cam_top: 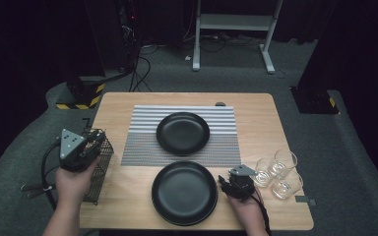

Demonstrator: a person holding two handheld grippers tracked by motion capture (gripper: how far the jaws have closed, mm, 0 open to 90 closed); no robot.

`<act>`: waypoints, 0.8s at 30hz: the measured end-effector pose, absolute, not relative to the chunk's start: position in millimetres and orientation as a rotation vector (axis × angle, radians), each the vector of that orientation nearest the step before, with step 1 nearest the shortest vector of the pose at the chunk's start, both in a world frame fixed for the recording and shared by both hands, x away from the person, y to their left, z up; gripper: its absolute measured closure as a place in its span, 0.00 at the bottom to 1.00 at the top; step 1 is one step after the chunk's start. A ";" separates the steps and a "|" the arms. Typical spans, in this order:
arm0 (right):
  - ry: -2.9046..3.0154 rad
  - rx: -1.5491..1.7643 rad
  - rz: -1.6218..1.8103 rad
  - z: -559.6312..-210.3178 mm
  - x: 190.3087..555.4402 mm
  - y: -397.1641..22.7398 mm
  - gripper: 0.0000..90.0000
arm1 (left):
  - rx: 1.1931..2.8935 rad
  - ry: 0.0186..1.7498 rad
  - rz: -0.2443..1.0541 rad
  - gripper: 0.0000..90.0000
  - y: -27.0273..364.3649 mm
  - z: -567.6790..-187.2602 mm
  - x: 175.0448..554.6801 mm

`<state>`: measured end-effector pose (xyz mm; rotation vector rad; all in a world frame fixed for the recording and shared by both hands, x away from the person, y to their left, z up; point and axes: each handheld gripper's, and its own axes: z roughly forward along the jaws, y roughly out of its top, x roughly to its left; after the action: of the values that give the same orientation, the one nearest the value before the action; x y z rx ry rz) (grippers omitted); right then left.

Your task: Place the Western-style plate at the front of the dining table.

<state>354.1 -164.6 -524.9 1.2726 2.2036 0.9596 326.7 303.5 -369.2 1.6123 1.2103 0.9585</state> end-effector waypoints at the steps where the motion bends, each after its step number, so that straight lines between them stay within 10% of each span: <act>1: 2.204 1.273 0.960 -524.9 354.1 -164.6 0.53 | 1.604 1.212 0.953 0.83 305.8 -368.7 327.3; 24: 2.202 1.273 0.957 -524.9 354.0 -164.4 0.53 | 1.422 1.254 0.963 0.88 357.2 -363.4 323.9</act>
<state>354.0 -164.4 -524.9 1.2729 2.2025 0.9574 323.9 357.2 -363.4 1.4219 1.2537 0.9629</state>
